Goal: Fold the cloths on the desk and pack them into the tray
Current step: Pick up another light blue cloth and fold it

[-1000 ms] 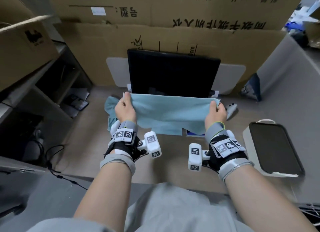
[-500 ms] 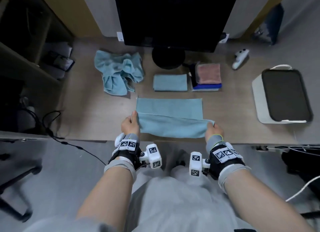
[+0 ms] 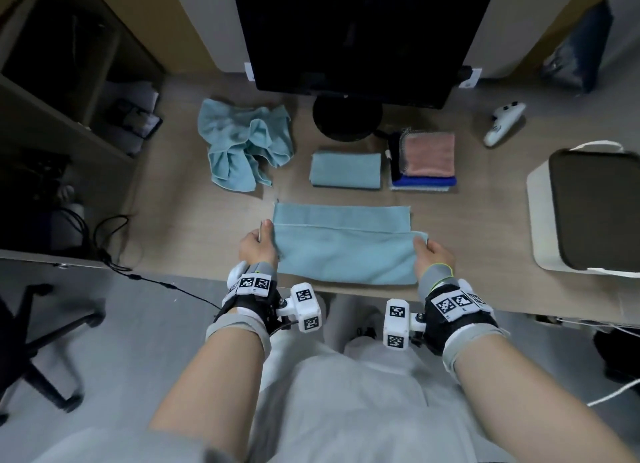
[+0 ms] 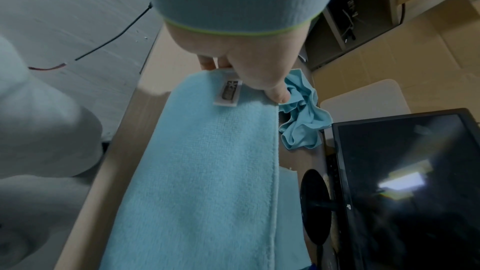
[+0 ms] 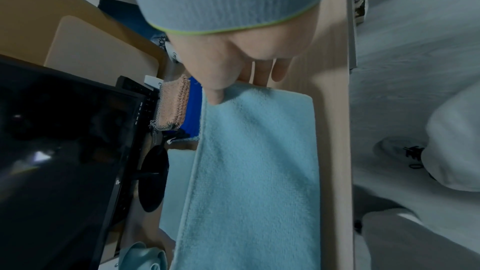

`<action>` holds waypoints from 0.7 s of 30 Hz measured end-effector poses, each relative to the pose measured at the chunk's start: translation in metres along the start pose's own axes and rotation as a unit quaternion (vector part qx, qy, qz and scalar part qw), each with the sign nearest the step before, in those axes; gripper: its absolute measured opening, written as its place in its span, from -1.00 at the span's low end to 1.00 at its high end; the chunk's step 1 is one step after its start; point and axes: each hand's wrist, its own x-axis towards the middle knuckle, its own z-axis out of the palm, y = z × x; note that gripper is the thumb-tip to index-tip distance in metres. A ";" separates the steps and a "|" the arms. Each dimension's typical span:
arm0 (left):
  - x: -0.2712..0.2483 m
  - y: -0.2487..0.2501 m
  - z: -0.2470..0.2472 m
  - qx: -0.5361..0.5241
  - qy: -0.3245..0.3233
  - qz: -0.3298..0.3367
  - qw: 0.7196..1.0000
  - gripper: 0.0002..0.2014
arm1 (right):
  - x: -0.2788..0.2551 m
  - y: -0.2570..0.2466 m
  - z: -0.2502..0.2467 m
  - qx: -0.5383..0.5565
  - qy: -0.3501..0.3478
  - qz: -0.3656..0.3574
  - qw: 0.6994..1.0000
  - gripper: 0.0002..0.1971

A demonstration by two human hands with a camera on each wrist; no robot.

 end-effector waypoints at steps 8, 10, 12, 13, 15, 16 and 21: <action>0.041 0.016 0.026 0.019 -0.014 -0.035 0.999 -0.41 | 0.038 -0.022 0.020 -0.081 -0.015 0.005 0.997 -0.56; 0.050 0.018 0.031 0.024 -0.012 -0.040 0.999 -0.35 | 0.042 -0.025 0.024 -0.093 -0.015 0.020 0.995 -0.59; 0.061 0.021 0.037 0.041 -0.026 -0.046 0.998 -0.35 | 0.049 -0.032 0.033 -0.111 -0.018 0.038 0.993 -0.61; 0.068 0.021 0.040 0.057 -0.034 -0.048 0.997 -0.37 | 0.053 -0.034 0.038 -0.125 -0.020 0.045 0.991 -0.61; 0.071 0.018 0.041 0.071 -0.044 -0.051 0.995 -0.40 | 0.055 -0.035 0.041 -0.145 -0.020 0.046 0.988 -0.61; 0.076 0.017 0.044 0.069 -0.046 -0.053 0.995 -0.41 | 0.060 -0.035 0.046 -0.147 -0.016 0.048 0.988 -0.62; 0.088 0.017 0.053 0.059 -0.053 -0.082 0.993 -0.62 | 0.069 -0.043 0.060 -0.101 0.024 0.073 0.992 -0.74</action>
